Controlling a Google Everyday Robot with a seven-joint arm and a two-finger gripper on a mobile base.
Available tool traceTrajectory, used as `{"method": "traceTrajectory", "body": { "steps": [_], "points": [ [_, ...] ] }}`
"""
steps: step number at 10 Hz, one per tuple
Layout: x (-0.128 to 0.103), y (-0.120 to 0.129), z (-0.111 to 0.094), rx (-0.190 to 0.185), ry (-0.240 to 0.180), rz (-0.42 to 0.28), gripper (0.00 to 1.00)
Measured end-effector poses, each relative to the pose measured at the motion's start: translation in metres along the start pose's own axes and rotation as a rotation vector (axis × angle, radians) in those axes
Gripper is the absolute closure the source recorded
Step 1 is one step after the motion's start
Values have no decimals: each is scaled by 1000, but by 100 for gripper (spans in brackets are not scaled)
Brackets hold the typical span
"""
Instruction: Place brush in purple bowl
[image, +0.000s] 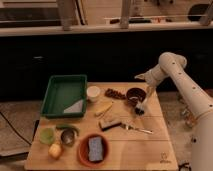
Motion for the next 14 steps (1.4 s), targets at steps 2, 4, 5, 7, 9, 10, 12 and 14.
{"method": "traceTrajectory", "body": {
  "steps": [2, 4, 5, 7, 9, 10, 12, 14],
  "points": [
    [-2, -1, 0, -5, 5, -10, 20],
    [-2, -1, 0, -5, 5, -9, 20],
    [-2, -1, 0, -5, 5, -10, 20],
    [-2, -1, 0, -5, 5, -10, 20],
    [-2, -1, 1, -5, 5, -10, 20],
    [-2, -1, 1, -5, 5, -10, 20],
    [-2, -1, 1, -5, 5, -10, 20],
    [-2, -1, 1, -5, 5, -10, 20]
  ]
}}
